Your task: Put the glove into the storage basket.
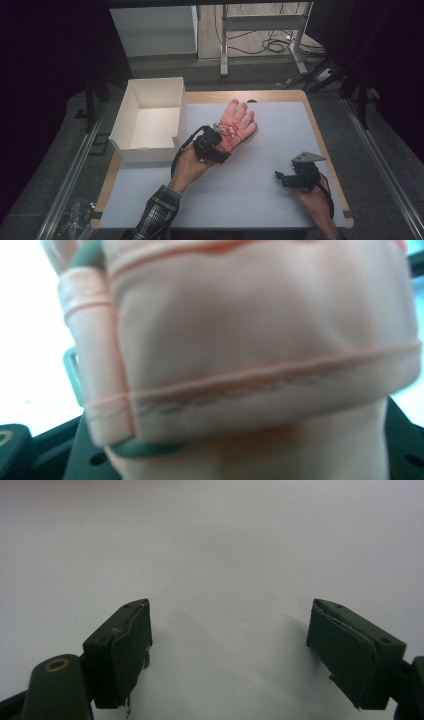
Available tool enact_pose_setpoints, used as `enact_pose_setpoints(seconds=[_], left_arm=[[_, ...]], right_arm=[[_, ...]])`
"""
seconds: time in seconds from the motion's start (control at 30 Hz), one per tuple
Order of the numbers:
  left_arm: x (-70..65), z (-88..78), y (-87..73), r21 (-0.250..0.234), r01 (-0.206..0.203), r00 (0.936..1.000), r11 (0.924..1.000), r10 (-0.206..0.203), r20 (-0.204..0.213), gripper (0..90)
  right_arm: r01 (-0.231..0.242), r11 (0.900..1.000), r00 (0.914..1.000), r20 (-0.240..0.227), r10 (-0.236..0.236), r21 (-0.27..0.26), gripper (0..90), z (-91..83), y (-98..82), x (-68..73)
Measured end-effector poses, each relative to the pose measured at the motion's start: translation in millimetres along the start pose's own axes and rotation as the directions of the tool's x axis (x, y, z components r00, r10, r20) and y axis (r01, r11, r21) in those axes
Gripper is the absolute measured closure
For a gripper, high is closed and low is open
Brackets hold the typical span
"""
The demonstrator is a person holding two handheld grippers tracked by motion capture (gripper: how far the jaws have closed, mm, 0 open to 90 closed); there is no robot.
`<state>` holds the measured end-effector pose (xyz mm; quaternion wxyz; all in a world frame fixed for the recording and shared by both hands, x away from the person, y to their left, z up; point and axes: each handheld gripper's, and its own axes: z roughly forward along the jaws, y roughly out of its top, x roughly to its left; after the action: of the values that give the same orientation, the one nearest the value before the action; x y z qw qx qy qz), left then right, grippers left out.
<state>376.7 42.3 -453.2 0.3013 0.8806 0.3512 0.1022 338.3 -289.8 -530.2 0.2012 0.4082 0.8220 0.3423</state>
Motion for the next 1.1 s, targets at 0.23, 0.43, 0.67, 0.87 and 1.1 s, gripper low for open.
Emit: enact_pose_setpoints(seconds=[0.23,0.43,0.67,0.87,1.1], left_arm=[[11.7,-10.0,14.9,-0.007,0.027,0.9995,0.9996,-0.027,-0.016,41.0],[24.3,-24.4,29.5,-0.011,0.042,0.9985,0.999,-0.043,-0.035,40.8],[41.5,-36.6,42.8,-0.006,0.088,0.9946,0.9961,-0.088,-0.055,40.7],[53.5,-45.8,49.8,-0.002,0.106,0.9905,0.9943,-0.106,-0.088,40.6],[69.4,-61.6,52.5,-0.018,0.148,0.9813,0.9889,-0.149,-0.123,40.6]], right_arm=[[-0.001,1.0,1.0,0.0,0.001,0.001,18.3,-0.1,-0.1,0.3],[-0.001,1.0,1.0,0.0,0.001,-0.002,18.3,0.1,-0.2,0.4],[-0.001,1.0,1.0,0.0,0.001,-0.002,18.3,0.0,-0.2,0.5],[-0.001,1.0,1.0,0.0,0.001,-0.002,18.3,0.0,-0.3,0.5],[0.0,1.0,1.0,0.0,0.0,-0.002,18.3,0.0,-0.3,0.5]])
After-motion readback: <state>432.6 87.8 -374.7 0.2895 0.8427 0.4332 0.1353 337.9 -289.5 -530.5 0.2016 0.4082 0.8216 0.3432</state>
